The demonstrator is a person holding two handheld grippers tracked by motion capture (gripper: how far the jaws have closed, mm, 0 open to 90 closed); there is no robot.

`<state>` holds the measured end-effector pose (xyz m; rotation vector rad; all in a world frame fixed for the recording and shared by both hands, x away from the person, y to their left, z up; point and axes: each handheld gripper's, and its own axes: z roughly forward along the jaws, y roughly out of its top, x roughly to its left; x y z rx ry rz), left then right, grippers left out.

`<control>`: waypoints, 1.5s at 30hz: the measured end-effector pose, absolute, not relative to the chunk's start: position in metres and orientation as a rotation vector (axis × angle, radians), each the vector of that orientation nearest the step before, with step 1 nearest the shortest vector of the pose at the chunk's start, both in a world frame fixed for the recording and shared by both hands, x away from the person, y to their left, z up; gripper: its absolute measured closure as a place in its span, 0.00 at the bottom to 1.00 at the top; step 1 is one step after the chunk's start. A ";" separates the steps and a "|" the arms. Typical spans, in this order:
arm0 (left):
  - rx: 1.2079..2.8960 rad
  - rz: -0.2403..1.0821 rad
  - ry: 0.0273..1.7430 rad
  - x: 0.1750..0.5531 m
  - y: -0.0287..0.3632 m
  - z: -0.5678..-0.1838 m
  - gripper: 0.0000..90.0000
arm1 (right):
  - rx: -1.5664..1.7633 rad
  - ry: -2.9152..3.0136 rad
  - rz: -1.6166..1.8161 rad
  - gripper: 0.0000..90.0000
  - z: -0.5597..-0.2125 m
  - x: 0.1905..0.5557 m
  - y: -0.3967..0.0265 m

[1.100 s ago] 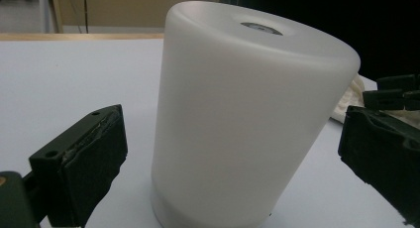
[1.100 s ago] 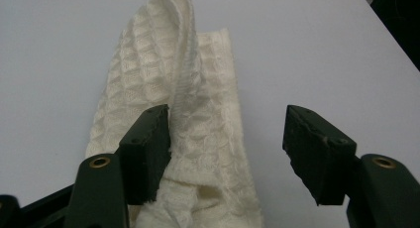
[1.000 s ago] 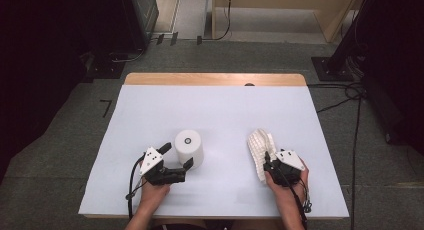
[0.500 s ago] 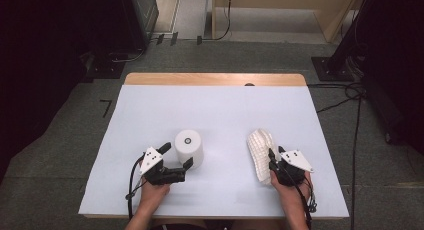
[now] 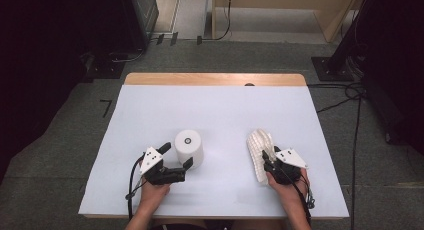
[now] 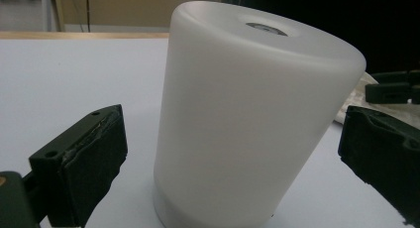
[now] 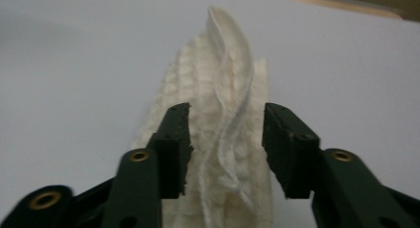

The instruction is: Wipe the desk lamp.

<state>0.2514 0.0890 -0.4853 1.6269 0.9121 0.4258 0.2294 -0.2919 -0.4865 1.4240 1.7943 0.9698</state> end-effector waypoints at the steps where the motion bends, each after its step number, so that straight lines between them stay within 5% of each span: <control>1: 1.627 0.425 0.912 0.251 0.089 -0.485 0.00 | 1.439 1.797 0.970 0.47 -0.489 0.232 -0.294; 5: 1.629 0.420 0.907 0.252 0.089 -0.485 0.00 | 1.563 1.788 1.029 0.39 -0.490 0.239 -0.302; 9: 1.637 0.422 0.896 0.251 0.088 -0.485 0.00 | 1.707 1.846 1.118 0.47 -0.494 0.248 -0.312; 18: 1.656 0.428 0.888 0.251 0.086 -0.486 0.00 | 1.770 1.915 1.120 0.45 -0.497 0.254 -0.315; 22: 1.658 0.425 0.890 0.251 0.085 -0.486 0.00 | 1.762 1.962 1.163 0.63 -0.497 0.251 -0.313; 29: 1.688 0.441 0.869 0.251 0.081 -0.486 0.00 | 1.778 2.007 1.202 0.66 -0.496 0.252 -0.314; 35: 1.733 0.459 0.847 0.250 0.075 -0.485 0.00 | 1.771 2.057 1.280 0.87 -0.497 0.253 -0.315; 45: 1.791 0.485 0.930 0.262 0.066 -0.482 0.00 | 1.643 2.003 1.431 0.90 -0.471 0.247 -0.294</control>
